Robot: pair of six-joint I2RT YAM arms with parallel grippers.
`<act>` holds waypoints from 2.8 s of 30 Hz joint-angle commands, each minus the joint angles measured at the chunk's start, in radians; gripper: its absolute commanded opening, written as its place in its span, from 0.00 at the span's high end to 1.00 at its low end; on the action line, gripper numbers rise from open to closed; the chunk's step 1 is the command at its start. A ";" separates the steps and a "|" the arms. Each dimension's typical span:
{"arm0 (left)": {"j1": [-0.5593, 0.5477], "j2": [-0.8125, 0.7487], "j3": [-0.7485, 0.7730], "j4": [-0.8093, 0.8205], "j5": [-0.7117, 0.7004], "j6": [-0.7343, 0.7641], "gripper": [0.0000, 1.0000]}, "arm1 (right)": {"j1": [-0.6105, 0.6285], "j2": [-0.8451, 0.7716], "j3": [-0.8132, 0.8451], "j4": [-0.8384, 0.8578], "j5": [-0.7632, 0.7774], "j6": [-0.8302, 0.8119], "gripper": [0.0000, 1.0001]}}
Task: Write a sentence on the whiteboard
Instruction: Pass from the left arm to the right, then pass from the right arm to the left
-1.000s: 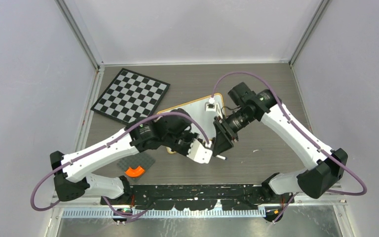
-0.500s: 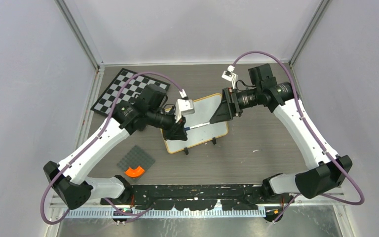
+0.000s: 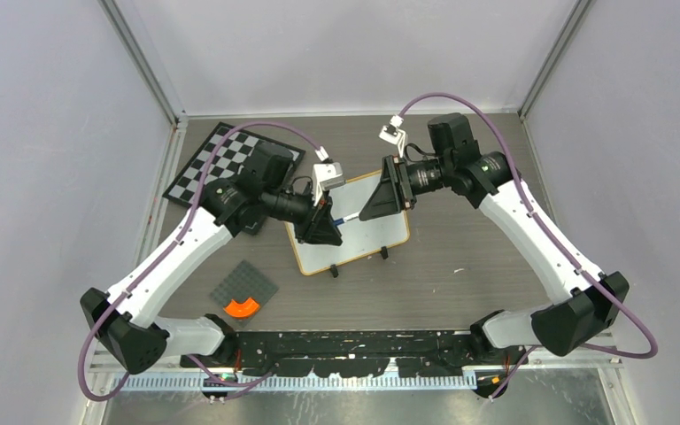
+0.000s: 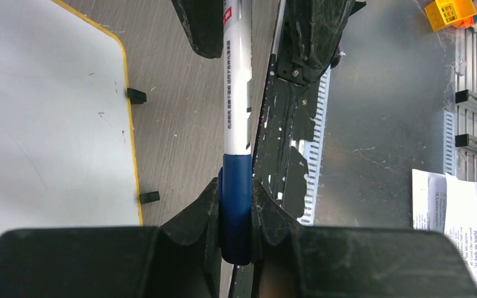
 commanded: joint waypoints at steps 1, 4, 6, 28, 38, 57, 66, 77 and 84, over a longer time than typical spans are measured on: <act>0.002 0.011 0.012 0.045 0.037 -0.024 1.00 | 0.013 0.008 0.006 0.098 -0.030 0.084 0.45; 0.002 0.022 0.016 0.042 0.041 -0.022 1.00 | 0.022 0.010 0.003 0.113 -0.031 0.098 0.49; 0.002 0.029 0.016 0.041 0.044 -0.023 1.00 | 0.026 0.009 0.001 0.116 -0.033 0.102 0.51; 0.002 0.061 0.057 -0.004 0.076 0.034 1.00 | 0.051 -0.016 -0.024 0.088 -0.093 0.052 0.92; 0.001 0.052 0.110 -0.097 0.050 0.156 1.00 | 0.053 -0.035 -0.024 -0.015 -0.132 -0.040 1.00; -0.012 -0.018 0.110 -0.015 -0.062 0.134 0.48 | 0.000 -0.052 -0.084 0.130 -0.033 0.118 1.00; -0.056 0.020 0.124 -0.013 -0.082 0.156 0.49 | 0.017 -0.058 -0.105 0.160 -0.035 0.145 1.00; -0.056 0.039 0.126 -0.025 -0.119 0.176 0.90 | 0.020 -0.078 -0.109 0.095 -0.061 0.083 1.00; -0.055 0.052 0.139 -0.025 -0.108 0.164 1.00 | 0.022 -0.075 -0.099 -0.005 -0.089 -0.021 0.85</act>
